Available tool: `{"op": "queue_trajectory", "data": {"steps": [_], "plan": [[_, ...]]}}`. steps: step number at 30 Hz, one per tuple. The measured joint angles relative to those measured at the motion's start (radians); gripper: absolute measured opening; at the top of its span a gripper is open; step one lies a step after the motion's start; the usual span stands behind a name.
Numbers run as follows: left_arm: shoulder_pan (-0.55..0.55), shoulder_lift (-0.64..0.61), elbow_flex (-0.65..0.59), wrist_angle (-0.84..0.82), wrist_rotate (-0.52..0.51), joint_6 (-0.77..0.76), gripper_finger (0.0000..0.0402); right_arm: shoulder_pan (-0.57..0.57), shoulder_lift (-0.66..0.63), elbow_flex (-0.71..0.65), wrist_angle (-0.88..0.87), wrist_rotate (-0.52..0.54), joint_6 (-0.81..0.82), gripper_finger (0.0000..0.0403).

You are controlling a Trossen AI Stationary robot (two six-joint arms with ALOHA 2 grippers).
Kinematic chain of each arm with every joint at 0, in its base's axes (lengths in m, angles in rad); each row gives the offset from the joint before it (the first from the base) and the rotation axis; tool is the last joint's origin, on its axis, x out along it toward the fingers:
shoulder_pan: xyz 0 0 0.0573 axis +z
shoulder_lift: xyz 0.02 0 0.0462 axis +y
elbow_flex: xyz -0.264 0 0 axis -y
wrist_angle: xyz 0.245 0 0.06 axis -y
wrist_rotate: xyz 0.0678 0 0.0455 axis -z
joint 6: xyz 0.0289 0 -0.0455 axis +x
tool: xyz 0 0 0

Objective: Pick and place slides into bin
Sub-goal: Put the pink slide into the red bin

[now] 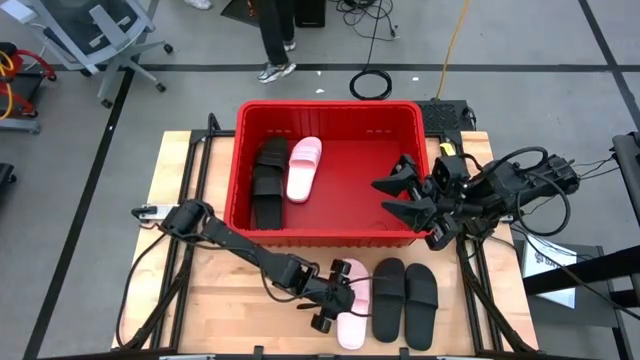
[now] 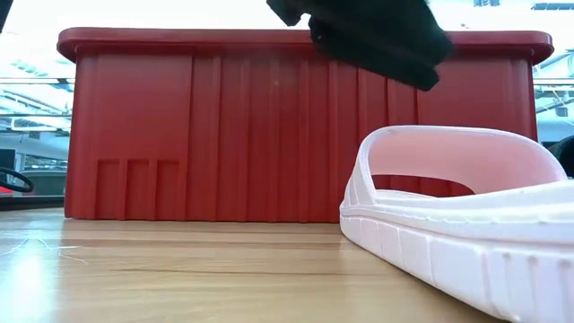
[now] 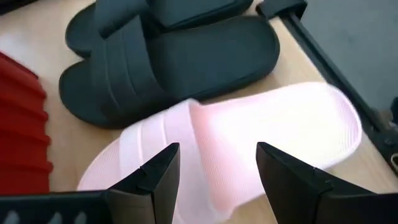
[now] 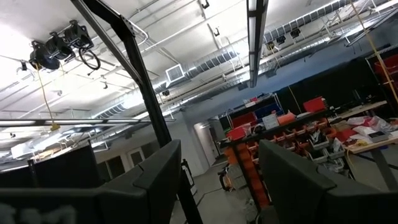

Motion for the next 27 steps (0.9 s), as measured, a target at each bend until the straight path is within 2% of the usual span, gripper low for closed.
{"op": "queue_trajectory", "data": {"steps": [5, 17, 22, 27], "plan": [[-0.004, 0.000, 0.000, -0.007, -0.101, -0.017, 0.0204, 0.004, 0.000, 0.000, -0.008, 0.000, 0.003, 0.0205], [-0.011, 0.001, 0.000, -0.007, -0.076, 0.001, 0.0204, 0.009, 0.000, 0.000, -0.007, 0.001, 0.009, 0.0205], [-0.017, 0.043, 0.000, 0.011, -0.073, -0.015, 0.0204, 0.009, 0.007, 0.000, -0.008, 0.002, 0.010, 0.0205], [-0.015, 0.060, 0.000, -0.009, -0.174, -0.058, 0.0204, 0.009, 0.030, 0.000, 0.011, 0.002, 0.020, 0.0205]]}}
